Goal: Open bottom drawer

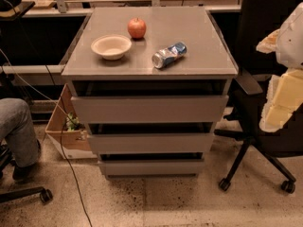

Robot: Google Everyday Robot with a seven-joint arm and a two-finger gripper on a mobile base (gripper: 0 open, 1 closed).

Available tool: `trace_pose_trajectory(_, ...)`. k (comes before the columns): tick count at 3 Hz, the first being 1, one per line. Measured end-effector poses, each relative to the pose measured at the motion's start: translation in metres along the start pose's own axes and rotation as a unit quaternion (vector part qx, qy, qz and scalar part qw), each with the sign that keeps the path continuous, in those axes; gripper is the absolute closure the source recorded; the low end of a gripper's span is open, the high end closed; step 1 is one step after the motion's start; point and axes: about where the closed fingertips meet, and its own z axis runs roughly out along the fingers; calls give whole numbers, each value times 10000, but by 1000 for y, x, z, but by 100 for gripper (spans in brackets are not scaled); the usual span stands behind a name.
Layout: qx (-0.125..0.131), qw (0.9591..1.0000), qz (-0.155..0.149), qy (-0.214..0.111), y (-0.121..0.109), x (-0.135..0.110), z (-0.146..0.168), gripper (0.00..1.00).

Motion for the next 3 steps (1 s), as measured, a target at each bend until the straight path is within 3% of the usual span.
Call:
trace_pose_trajectory(1,0,10000,0,-1,0,0,0,0)
trace_pose_trajectory(2,-177,9996,113,-187,5,6,31,0)
trace_pose_trajectory(3,-720,9936,193,-854,21,8,125,0)
